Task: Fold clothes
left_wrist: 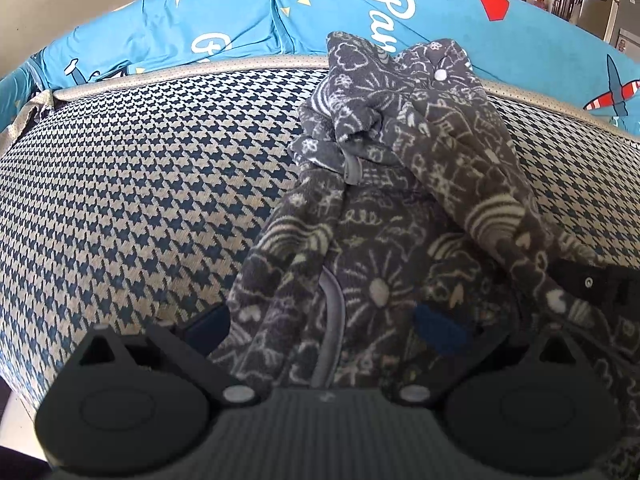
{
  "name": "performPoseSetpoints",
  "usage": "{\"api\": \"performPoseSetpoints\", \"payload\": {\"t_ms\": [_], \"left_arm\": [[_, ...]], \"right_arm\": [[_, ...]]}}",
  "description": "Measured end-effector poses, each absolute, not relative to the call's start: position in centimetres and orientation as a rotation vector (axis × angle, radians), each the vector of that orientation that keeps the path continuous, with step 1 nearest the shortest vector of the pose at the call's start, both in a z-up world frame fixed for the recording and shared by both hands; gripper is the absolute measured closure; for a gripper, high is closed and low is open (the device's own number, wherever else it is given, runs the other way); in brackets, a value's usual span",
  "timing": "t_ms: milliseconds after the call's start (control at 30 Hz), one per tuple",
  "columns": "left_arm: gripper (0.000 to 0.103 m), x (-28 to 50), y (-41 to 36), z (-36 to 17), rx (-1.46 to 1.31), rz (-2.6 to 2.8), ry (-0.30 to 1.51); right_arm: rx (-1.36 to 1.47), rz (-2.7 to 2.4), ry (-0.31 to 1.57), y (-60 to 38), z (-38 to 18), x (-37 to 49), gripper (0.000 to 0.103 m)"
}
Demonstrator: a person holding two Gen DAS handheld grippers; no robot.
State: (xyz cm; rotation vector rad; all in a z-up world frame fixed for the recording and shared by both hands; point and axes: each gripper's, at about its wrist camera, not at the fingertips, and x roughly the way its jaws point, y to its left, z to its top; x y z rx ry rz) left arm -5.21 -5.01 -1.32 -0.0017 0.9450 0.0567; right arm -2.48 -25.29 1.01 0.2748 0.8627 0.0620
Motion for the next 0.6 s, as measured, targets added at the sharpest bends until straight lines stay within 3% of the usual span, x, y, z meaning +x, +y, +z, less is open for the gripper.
{"api": "performPoseSetpoints", "payload": {"t_ms": [133,400,600], "left_arm": [[0.0,-5.0,-5.1,-2.0,0.006,0.054,0.961],[0.0,-5.0,-5.3,-3.1,0.038,0.042,0.955],[0.0,-5.3,-5.0,-3.5,0.041,0.014,0.925]], "right_arm": [[0.296,0.055,0.901,-25.5,0.2,-2.2,0.014],[0.306,0.063,0.905,-25.6,-0.3,-2.0,0.01],[0.291,0.103,0.907,-25.4,-0.7,-2.0,0.0]]}}
